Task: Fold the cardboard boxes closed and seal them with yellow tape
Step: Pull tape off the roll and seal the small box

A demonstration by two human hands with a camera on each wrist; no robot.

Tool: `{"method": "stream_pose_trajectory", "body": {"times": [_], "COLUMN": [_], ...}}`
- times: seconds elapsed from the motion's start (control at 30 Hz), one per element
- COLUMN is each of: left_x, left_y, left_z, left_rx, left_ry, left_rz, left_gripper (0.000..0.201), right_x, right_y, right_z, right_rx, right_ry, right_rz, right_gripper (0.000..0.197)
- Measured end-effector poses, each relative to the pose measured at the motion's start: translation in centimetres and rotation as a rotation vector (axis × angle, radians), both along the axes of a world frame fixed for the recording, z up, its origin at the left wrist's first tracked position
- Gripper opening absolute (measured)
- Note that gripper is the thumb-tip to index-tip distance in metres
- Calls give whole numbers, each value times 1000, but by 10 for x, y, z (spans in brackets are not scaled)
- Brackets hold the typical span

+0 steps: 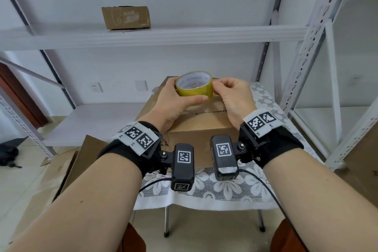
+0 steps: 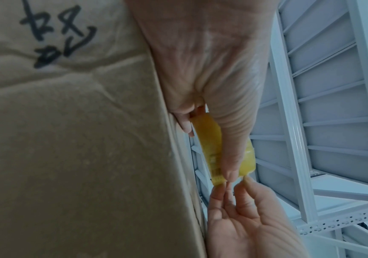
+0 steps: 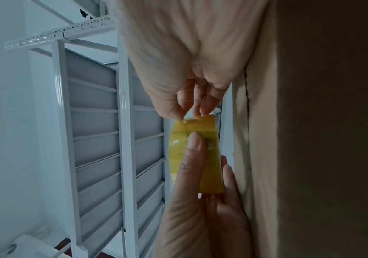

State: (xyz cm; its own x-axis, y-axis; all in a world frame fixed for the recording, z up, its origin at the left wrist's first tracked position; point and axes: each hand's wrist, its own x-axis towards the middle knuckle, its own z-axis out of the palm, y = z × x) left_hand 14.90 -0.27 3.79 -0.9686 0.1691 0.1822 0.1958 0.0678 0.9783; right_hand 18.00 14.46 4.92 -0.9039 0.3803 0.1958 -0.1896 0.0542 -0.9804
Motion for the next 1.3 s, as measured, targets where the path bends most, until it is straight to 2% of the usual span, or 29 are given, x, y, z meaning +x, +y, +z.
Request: {"method": "stream_pose_trajectory", "body": {"times": [0.13, 0.37, 0.53, 0.67, 0.87, 1.0, 1.2, 1.3], "left_x": [-2, -2, -5, -4, -4, -3, -4, -4], "left_y": [-2, -4, -4, -4, -7, -7, -6, -4], "left_z": [0, 0, -2, 0, 6, 8, 10, 11], "left_rx": [29, 94, 110, 152, 301, 328, 372, 344], "left_ry": [-19, -36, -37, -88, -175, -206, -202, -186], "left_rz": [-23, -97, -63, -114, -197, -181, -167, -154], "left_gripper": [76, 86, 82, 82, 57, 58, 47, 56], "right_x": [1, 0, -2, -4, 0, 2, 3, 3], "right_y": [1, 0, -1, 2, 2, 4, 6, 7], "right_z": [0, 1, -1, -1, 2, 4, 4, 4], "right_rx": [-23, -114, -123, -227, -402, -474, -539, -577], "right_ry": [13, 0, 52, 35, 67, 77, 100, 99], "right_rz": [-24, -9, -11, 68, 213, 258, 318, 336], "right_gripper": [16, 13, 19, 22, 22, 22, 24, 24]}}
